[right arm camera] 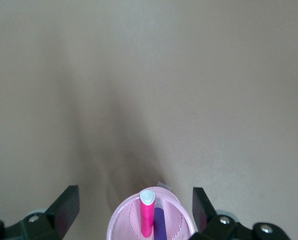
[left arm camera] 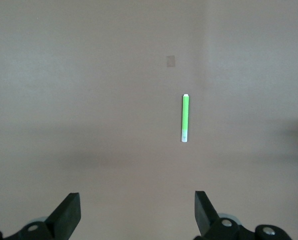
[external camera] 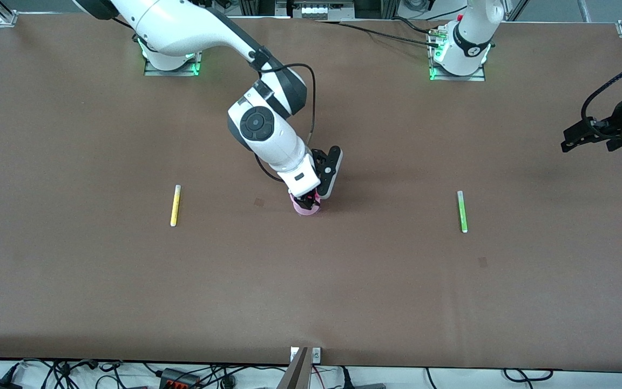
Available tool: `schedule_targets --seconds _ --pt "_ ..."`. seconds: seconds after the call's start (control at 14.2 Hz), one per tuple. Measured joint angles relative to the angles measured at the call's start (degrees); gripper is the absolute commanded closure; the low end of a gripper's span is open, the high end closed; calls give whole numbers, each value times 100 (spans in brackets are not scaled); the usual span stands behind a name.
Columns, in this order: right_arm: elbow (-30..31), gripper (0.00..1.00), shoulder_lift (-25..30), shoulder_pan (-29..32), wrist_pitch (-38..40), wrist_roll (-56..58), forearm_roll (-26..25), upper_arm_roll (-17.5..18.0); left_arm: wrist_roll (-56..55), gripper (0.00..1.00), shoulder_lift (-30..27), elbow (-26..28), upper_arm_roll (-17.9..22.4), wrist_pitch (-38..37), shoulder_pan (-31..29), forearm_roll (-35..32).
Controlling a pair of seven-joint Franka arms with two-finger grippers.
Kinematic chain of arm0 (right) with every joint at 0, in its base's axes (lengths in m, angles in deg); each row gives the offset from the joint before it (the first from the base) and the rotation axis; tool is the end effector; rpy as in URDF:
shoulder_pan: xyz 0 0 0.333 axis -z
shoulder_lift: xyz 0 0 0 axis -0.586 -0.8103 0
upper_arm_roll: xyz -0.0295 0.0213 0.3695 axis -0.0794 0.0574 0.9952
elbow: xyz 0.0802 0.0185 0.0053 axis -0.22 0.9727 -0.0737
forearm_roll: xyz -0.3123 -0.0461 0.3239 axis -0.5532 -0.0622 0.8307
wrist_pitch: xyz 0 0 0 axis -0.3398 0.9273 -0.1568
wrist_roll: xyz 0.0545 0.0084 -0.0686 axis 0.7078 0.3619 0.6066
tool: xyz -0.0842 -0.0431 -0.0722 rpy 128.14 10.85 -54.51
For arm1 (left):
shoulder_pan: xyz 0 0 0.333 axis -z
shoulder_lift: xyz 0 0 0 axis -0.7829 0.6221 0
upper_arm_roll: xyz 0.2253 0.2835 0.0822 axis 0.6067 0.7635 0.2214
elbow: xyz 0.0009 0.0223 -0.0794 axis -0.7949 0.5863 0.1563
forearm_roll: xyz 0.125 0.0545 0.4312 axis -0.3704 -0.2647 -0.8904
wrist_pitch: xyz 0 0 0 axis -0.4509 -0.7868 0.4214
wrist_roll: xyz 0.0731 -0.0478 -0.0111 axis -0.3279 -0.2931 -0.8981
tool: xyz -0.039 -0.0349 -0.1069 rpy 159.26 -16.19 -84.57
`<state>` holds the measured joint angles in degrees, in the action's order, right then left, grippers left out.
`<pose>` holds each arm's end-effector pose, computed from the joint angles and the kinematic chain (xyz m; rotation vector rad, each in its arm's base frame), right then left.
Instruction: Organize pens into pink holder with both arms
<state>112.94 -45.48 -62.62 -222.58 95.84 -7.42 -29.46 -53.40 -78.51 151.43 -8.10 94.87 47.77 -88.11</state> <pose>0.6215 0.5585 0.3241 -2.3433 -1.6427 -0.3780 0.6100 0.0526 0.5998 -3.1383 -0.0622 0.0250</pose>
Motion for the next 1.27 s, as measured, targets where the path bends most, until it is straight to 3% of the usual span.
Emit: schedule_targets --seconds 0.28,0.56,0.99,1.27 --pt "-119 0 706 129 1315 -1384 1 -95 0 0 4 -5 0 0 -12 0" --pt "-135 0 1324 673 2690 -2997 -4 -165 4 0 4 -18 -60 -56 -4 0" --pt "-134 0 1537 1913 4113 -3824 -12 -300 4 0 3 -101 -133 -124 6 0" --pt "-259 0 1827 1983 4549 -4063 -83 -738 4 0 4 -114 -132 -131 6 0"
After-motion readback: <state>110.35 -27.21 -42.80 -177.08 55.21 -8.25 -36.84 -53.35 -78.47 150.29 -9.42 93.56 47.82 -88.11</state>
